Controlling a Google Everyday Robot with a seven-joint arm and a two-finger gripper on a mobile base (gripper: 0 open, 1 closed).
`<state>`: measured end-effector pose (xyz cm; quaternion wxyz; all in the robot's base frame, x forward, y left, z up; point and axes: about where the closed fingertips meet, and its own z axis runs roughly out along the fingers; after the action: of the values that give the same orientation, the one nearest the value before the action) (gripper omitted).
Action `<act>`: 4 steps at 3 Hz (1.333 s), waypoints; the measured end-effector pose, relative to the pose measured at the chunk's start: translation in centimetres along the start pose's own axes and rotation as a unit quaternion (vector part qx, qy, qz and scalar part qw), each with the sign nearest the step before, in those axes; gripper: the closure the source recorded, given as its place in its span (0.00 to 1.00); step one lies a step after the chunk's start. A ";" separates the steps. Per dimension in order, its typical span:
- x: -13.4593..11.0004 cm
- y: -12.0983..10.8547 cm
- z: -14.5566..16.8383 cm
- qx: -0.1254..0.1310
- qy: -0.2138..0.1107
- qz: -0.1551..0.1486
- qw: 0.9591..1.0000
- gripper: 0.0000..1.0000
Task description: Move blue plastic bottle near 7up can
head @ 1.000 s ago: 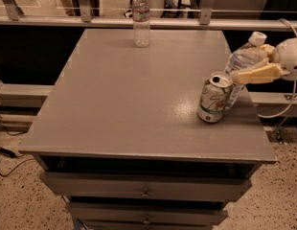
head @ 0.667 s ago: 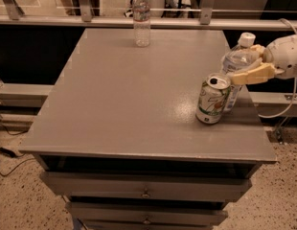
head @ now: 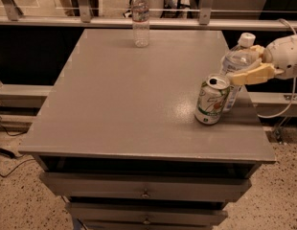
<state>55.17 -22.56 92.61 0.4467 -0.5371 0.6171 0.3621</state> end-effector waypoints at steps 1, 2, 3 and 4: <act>0.0 0.0 0.0 0.000 0.000 0.000 1.000 1.00; 0.0 0.0 0.0 0.000 0.000 0.000 1.000 1.00; 0.0 0.0 0.0 0.000 0.000 0.000 1.000 0.84; 0.0 0.0 0.0 0.000 0.000 -0.001 1.000 0.60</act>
Offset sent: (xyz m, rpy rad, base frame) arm -0.0015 0.0101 0.0567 -0.1488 -0.2204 0.0958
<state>55.17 -22.55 92.64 0.4467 -0.5376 0.6169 0.3618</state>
